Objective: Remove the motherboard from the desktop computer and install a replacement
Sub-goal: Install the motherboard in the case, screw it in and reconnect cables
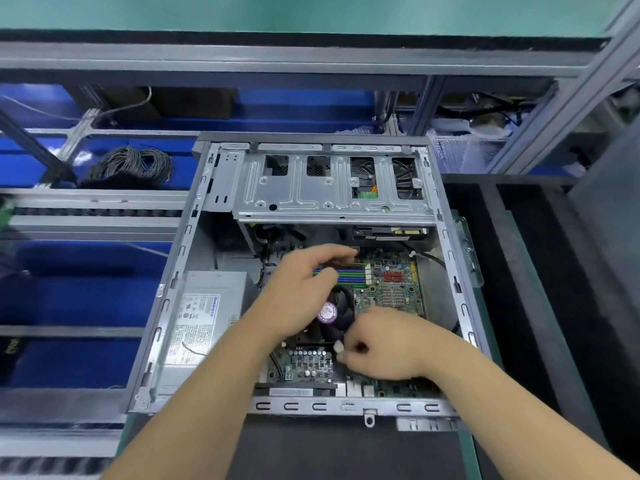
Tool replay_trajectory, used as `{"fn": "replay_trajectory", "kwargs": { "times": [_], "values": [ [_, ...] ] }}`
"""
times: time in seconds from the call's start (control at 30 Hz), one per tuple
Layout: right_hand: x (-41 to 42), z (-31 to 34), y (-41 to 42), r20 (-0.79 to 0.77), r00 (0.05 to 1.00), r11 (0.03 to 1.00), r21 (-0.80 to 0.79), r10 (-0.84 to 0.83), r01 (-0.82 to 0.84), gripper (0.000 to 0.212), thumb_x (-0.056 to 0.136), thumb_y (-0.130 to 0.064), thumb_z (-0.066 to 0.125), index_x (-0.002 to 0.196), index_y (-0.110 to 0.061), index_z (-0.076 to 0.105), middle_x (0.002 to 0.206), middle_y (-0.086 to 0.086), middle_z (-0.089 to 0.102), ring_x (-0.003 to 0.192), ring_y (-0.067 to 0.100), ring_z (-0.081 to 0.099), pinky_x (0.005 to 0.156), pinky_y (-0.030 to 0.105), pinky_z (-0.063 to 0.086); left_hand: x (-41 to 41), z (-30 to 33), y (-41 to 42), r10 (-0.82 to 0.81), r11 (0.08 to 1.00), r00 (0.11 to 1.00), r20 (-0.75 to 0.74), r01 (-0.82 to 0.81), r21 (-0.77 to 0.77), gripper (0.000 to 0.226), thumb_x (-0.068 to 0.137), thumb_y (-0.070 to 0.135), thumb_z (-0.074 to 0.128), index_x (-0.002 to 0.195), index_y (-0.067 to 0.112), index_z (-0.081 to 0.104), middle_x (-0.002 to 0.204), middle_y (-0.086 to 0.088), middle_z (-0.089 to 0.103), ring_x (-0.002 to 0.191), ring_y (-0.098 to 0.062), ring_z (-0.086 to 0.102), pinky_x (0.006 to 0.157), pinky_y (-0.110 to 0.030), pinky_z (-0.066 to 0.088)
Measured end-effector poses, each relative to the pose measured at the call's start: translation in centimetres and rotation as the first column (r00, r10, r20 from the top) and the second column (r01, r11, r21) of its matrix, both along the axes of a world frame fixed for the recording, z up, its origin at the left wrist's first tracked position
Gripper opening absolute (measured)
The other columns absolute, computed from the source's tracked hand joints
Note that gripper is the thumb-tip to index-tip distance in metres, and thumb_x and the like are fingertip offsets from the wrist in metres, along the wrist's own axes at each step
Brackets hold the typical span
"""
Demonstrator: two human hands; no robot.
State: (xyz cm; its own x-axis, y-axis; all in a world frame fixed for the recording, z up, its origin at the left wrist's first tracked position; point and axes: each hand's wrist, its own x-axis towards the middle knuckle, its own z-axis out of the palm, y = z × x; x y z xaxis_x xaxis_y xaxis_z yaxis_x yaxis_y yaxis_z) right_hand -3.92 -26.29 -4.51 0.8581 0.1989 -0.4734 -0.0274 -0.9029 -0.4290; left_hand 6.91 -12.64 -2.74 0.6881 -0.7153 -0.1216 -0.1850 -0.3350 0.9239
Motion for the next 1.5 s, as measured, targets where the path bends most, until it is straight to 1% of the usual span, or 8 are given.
{"fn": "replay_trajectory", "kwargs": {
  "times": [0.1, 0.3, 0.63, 0.8, 0.9, 1.03, 1.3, 1.5],
  "values": [
    [-0.3, -0.1, 1.0, 0.088, 0.976, 0.948, -0.271, 0.198, -0.168, 0.05, 0.099, -0.054, 0.041, 0.069, -0.017, 0.054, 0.064, 0.003, 0.051, 0.068, 0.031, 0.058, 0.062, 0.034, 0.04, 3.1, 1.9, 0.8, -0.307, 0.915, 0.724, 0.618, 0.045, 0.402, 0.05, 0.082, 0.029, 0.037, 0.121, 0.026, 0.069, 0.112, 0.007, 0.072, 0.105, -0.017, 0.063, 0.091, -0.034, 0.05],
    [2.2, 0.7, 3.8, 0.163, 0.951, 0.964, -0.09, 0.263, -0.251, 0.02, 0.099, -0.026, 0.051, 0.105, -0.013, 0.065, 0.089, 0.01, 0.067, 0.081, 0.031, 0.061, 0.068, 0.038, 0.053, 6.0, 1.1, 2.6, -0.443, 0.843, 0.505, 0.741, -0.046, 0.535, 0.05, 0.087, 0.035, 0.029, 0.103, 0.02, 0.074, 0.093, 0.005, 0.072, 0.091, -0.022, 0.06, 0.095, -0.038, 0.038],
    [2.6, -0.8, 3.5, -0.382, 0.911, 0.948, 0.318, 0.153, -0.025, 0.036, 0.103, -0.013, 0.039, 0.132, -0.022, 0.06, 0.117, 0.017, 0.067, 0.077, 0.031, 0.07, 0.077, 0.047, 0.059, 5.4, 0.0, 3.0, -0.097, 0.92, 0.69, 0.717, -0.213, 0.33, 0.03, 0.082, 0.032, 0.04, 0.075, 0.016, 0.064, 0.059, 0.002, 0.059, 0.059, -0.023, 0.057, 0.055, -0.034, 0.048],
    [2.5, -0.6, 3.2, -0.154, 0.985, 0.899, 0.415, -0.079, 0.137, 0.03, 0.099, -0.019, 0.048, 0.121, -0.027, 0.067, 0.102, -0.004, 0.074, 0.069, 0.015, 0.072, 0.064, 0.027, 0.06, 5.9, -0.2, 2.9, -0.077, 0.924, 0.702, 0.708, -0.216, 0.315, 0.025, 0.08, 0.032, 0.044, 0.075, 0.018, 0.064, 0.056, 0.003, 0.057, 0.057, -0.025, 0.056, 0.055, -0.033, 0.047],
    [3.0, -0.3, 1.5, 0.27, 0.809, 0.809, 0.458, -0.522, 0.369, 0.022, 0.091, -0.03, 0.053, 0.104, -0.035, 0.07, 0.084, -0.018, 0.07, 0.07, 0.009, 0.064, 0.069, 0.032, 0.057, 5.9, -0.2, 2.9, -0.057, 0.93, 0.697, 0.715, -0.223, 0.291, 0.023, 0.079, 0.032, 0.046, 0.073, 0.018, 0.064, 0.052, 0.004, 0.054, 0.053, -0.024, 0.054, 0.052, -0.031, 0.044],
    [4.5, -1.3, 1.4, 0.314, 0.916, 0.941, -0.141, -0.251, 0.307, 0.058, 0.094, -0.059, 0.046, 0.139, -0.024, 0.049, 0.131, -0.002, 0.055, 0.124, 0.025, 0.043, 0.102, 0.046, 0.04, 5.9, -0.2, 2.7, -0.085, 0.919, 0.706, 0.703, -0.217, 0.329, 0.029, 0.08, 0.036, 0.04, 0.078, 0.019, 0.064, 0.057, 0.004, 0.057, 0.059, -0.023, 0.056, 0.057, -0.031, 0.042],
    [6.1, -0.4, 4.8, 0.589, 0.803, 0.995, 0.016, -0.09, 0.1, 0.022, 0.094, -0.035, 0.063, 0.096, -0.018, 0.075, 0.096, 0.007, 0.054, 0.094, 0.029, 0.046, 0.074, 0.038, 0.042, 5.7, -0.1, 2.6, 0.012, 0.895, 0.686, 0.728, -0.332, 0.299, 0.017, 0.088, 0.025, 0.051, 0.073, 0.017, 0.056, 0.055, 0.004, 0.053, 0.057, -0.023, 0.053, 0.05, -0.03, 0.034],
    [8.3, 0.6, 6.4, 0.364, 0.93, 0.978, -0.209, 0.058, 0.021, 0.014, 0.086, -0.005, 0.057, 0.094, -0.005, 0.069, 0.104, 0.015, 0.061, 0.094, 0.036, 0.06, 0.074, 0.038, 0.05, 5.4, 0.0, 3.0, 0.083, 0.889, 0.641, 0.763, -0.393, 0.234, 0.017, 0.088, 0.023, 0.052, 0.074, 0.015, 0.052, 0.058, 0.002, 0.053, 0.058, -0.026, 0.052, 0.05, -0.032, 0.035]
  ]
}}
